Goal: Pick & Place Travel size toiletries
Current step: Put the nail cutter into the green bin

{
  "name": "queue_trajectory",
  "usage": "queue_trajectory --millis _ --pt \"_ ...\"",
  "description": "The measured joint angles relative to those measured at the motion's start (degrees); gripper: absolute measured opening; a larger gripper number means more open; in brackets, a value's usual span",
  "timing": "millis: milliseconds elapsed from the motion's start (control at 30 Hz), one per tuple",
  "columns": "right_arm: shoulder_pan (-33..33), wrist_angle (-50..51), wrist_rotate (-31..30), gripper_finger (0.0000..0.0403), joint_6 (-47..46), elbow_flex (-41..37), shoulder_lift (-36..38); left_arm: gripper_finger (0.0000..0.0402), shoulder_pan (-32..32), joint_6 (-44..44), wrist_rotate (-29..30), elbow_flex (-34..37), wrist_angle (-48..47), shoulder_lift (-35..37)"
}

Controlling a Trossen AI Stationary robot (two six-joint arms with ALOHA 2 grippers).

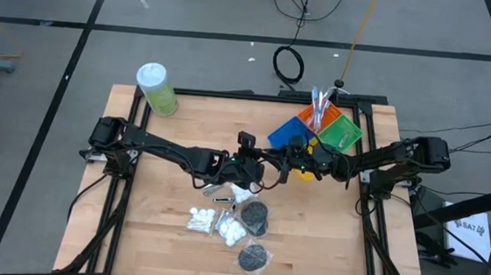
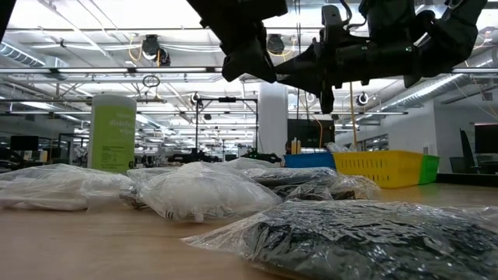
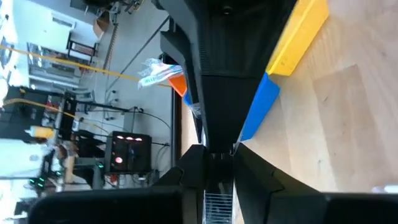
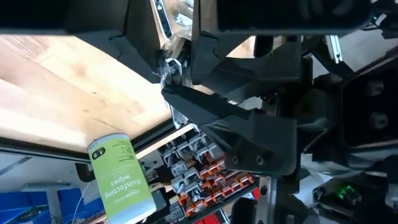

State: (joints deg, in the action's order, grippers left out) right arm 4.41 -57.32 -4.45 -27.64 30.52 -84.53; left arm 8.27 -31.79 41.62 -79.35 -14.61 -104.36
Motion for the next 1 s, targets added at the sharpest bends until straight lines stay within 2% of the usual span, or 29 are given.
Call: queue_trajectory --millis 133,267,367,433,533,633,733,800,867,1000 --pt "0.09 1.01 0.14 0.0052 2.45 0.00 0.07 0.0089 1.11 6.99 -0.34 0.05 1.10 0.56" --pt "1.74 6.05 -0.59 0.0052 4.25 -0.26 1.33 0.0134 3.16 12.94 -8.27 0.00 1.19 4.38" --pt "2.78 11.82 -4.58 0.0052 6.34 -0.10 4.42 0.0169 4.11 16.80 -13.26 -0.11 -0.21 8.25" --pt "2.86 17.72 -7.96 0.0052 8.97 -0.12 7.66 0.0187 4.38 20.02 -13.42 -0.07 -2.83 10.76" --pt "2.43 30.58 -17.15 0.0052 13.50 -0.11 14.92 0.0202 3.86 25.99 -12.91 1.44 -6.71 14.95" --pt "0.82 48.20 -29.90 0.0052 15.72 0.98 23.31 0.0200 2.40 30.81 -12.67 8.27 -4.57 18.84" --pt "-0.44 65.75 -40.59 0.0052 12.79 1.86 30.37 0.0191 0.99 33.88 -12.59 18.58 4.04 22.47" --pt "-0.23 75.34 -43.69 0.0052 8.46 1.97 33.97 0.0185 -0.02 35.35 -12.64 25.22 11.79 24.62" --pt "0.89 84.20 -44.33 0.0052 3.35 2.08 36.11 0.0179 -1.14 36.64 -12.68 30.60 18.35 26.26" --pt "3.58 100.12 -47.72 0.0052 -8.07 2.03 36.51 0.0173 -3.43 39.26 -12.58 36.89 27.28 27.19"
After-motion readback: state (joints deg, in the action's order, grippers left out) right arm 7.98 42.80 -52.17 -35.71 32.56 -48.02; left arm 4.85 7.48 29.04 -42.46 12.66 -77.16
